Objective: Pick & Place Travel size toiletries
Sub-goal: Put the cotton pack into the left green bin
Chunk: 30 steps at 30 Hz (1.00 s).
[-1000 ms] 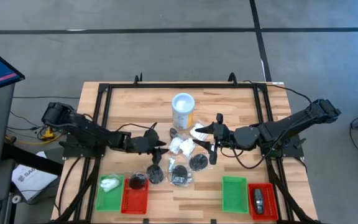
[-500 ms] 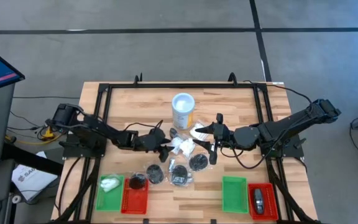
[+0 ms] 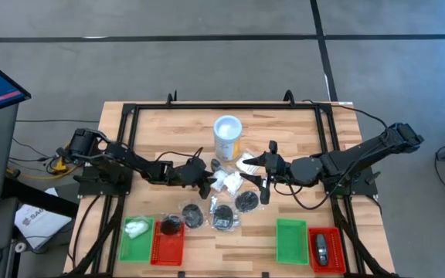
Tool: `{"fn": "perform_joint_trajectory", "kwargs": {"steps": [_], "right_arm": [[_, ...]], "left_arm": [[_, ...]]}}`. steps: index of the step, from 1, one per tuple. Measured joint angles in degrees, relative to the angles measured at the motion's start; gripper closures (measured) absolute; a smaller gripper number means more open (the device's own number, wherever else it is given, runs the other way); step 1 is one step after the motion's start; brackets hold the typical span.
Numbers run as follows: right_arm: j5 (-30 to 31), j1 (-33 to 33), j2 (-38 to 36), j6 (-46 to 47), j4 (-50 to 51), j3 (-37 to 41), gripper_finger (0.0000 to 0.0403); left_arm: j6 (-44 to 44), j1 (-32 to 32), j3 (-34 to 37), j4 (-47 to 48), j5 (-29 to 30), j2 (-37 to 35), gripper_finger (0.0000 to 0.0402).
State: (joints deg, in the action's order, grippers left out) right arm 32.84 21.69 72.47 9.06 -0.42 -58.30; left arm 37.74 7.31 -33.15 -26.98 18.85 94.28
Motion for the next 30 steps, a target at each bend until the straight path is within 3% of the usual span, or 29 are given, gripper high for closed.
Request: {"fn": "perform_joint_trajectory", "kwargs": {"steps": [6, 8, 25, 30], "right_arm": [[0.0, 0.0, 0.0, 0.0, 0.0, 0.0, 0.0221], [0.0, 0.0, 0.0, 0.0, 0.0, 0.0, 0.0221], [0.0, 0.0, 0.0, 0.0, 0.0, 0.0, 0.0221], [0.0, 0.0, 0.0, 0.0, 0.2, 0.0, 0.0221]], "left_arm": [[-0.4, 0.0, 0.0, -0.1, -0.6, 0.0, 0.0375], [-1.3, 0.0, 0.0, 0.0, -0.6, 0.0, 0.0393], [-3.0, 0.7, 0.0, 0.6, -0.4, -0.2, 0.0401], [-4.6, 1.5, 0.0, 1.6, 0.4, -3.4, 0.0401]]}}
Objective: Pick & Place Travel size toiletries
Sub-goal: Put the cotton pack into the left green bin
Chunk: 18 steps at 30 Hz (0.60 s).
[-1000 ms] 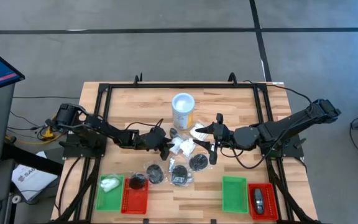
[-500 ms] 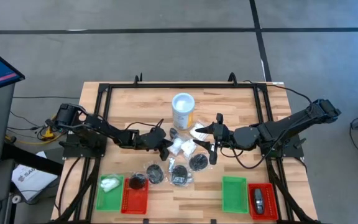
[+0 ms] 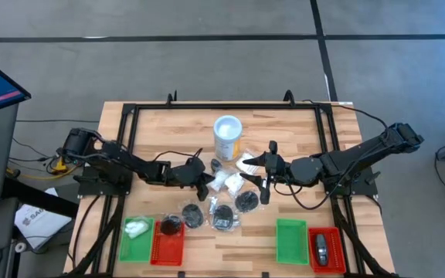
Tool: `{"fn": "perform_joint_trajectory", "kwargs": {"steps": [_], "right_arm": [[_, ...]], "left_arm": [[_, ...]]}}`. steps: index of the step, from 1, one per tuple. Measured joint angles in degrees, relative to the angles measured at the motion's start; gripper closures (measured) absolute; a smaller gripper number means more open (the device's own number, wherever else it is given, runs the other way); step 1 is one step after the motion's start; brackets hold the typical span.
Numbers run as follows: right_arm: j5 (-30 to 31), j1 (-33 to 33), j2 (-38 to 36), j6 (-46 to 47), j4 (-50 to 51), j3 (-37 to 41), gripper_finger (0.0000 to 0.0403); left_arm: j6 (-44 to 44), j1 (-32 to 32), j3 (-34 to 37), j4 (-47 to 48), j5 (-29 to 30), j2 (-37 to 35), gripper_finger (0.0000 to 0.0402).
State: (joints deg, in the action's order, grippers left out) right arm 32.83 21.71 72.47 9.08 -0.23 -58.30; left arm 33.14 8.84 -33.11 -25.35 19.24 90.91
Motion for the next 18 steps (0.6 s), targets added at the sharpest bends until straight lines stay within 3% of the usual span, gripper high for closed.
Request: {"fn": "perform_joint_trajectory", "kwargs": {"steps": [18], "right_arm": [[0.0, 0.0, 0.0, 1.5, 2.2, 0.0, 0.0221]], "left_arm": [[-4.7, 10.7, 2.8, 6.2, 4.8, -17.1, 0.0401]]}}
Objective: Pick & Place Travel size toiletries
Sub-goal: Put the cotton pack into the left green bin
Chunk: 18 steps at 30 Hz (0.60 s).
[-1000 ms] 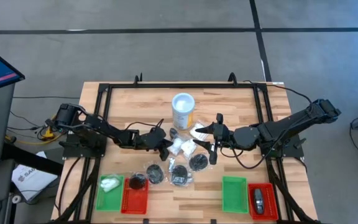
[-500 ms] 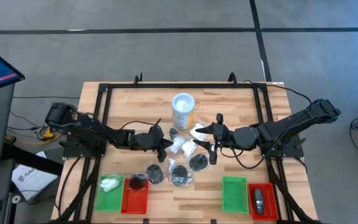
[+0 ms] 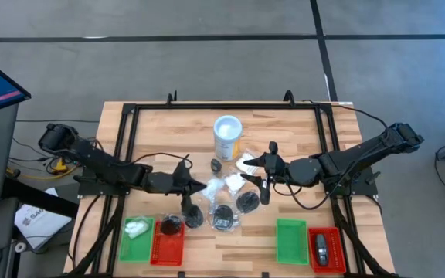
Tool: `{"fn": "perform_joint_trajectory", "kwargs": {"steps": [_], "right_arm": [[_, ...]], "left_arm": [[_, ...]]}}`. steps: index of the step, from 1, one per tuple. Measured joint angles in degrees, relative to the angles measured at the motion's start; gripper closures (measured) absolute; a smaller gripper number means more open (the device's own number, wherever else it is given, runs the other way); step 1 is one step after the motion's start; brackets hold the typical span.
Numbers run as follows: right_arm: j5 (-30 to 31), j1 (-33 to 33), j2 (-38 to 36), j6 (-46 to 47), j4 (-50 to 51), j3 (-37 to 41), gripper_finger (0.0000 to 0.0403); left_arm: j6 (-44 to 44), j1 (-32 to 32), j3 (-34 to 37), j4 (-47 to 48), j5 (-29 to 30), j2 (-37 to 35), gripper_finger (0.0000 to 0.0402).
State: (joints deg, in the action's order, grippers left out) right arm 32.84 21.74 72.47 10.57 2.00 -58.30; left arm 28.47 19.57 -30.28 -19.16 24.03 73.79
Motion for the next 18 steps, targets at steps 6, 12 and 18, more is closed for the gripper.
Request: {"fn": "perform_joint_trajectory", "kwargs": {"steps": [6, 12, 18], "right_arm": [[0.0, 0.0, 0.0, 0.0, 0.1, 0.0, 0.0221], [0.0, 0.0, 0.0, 0.0, 0.2, 0.0, 0.0221], [0.0, 0.0, 0.0, 0.0, 0.2, 0.0, 0.0221]], "left_arm": [[-1.1, 3.9, 0.0, 3.1, 0.0, -4.2, 0.0401], [-0.8, 7.9, 0.0, 7.8, 0.0, -8.0, 0.0401], [0.4, 11.4, 0.0, 10.5, -0.1, -10.4, 0.0401]]}}
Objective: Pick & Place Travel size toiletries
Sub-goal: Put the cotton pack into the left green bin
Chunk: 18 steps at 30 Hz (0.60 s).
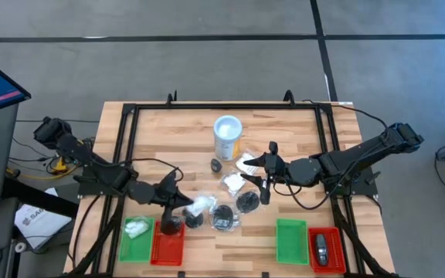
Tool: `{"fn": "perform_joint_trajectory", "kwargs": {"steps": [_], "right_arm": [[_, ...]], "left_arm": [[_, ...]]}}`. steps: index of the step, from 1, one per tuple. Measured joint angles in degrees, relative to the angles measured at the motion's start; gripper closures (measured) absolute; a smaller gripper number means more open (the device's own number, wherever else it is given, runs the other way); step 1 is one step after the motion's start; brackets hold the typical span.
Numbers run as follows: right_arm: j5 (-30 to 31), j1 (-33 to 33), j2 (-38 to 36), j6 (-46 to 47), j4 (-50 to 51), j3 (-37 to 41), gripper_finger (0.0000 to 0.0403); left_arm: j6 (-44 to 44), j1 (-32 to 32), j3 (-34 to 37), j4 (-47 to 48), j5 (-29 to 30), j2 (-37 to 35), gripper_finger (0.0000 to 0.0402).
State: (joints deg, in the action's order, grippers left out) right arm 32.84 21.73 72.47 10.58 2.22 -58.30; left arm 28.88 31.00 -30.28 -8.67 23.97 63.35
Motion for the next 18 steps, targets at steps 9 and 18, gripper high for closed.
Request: {"fn": "perform_joint_trajectory", "kwargs": {"steps": [9, 18], "right_arm": [[0.0, 0.0, 0.0, 0.0, 0.0, 0.0, 0.0221], [0.0, 0.0, 0.0, 0.0, 0.2, 0.0, 0.0221]], "left_arm": [[1.6, 4.9, 0.0, 1.5, -1.0, -1.6, 0.0401], [7.1, 9.4, 0.0, 5.6, -3.8, -1.6, 0.0401]]}}
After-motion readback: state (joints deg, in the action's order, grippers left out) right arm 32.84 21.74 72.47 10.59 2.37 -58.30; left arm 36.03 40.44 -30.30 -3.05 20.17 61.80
